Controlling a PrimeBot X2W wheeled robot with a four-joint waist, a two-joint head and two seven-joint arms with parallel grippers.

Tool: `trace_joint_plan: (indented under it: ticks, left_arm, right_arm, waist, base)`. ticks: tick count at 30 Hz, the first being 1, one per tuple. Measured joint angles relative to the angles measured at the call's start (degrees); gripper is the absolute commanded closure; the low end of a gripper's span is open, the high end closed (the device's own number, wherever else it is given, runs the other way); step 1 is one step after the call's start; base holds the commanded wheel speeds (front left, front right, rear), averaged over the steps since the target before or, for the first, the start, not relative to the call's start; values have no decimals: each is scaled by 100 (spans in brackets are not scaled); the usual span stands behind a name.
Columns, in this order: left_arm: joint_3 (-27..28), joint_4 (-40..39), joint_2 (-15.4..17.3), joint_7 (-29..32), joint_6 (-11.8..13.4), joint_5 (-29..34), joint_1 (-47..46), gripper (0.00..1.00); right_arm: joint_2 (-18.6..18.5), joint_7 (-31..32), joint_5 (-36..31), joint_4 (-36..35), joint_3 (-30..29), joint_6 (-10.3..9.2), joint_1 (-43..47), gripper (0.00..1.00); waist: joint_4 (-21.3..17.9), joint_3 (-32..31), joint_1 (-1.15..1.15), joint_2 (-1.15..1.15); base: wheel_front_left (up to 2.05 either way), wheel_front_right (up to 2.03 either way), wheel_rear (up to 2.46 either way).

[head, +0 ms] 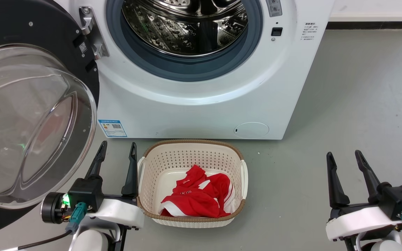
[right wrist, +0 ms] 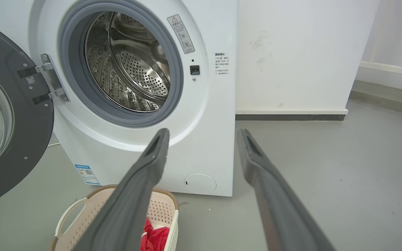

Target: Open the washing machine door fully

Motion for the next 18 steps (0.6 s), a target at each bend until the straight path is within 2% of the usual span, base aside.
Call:
trace_joint_plan:
  ticks: [18]
  left_arm:
    - [131,71,-94,0,-66,77,34,0]
  right_arm:
    - [0,-2,19,73,-19,0,7,0]
  waist:
    - [-75,-98,0,0]
  base:
    - [0,0,0]
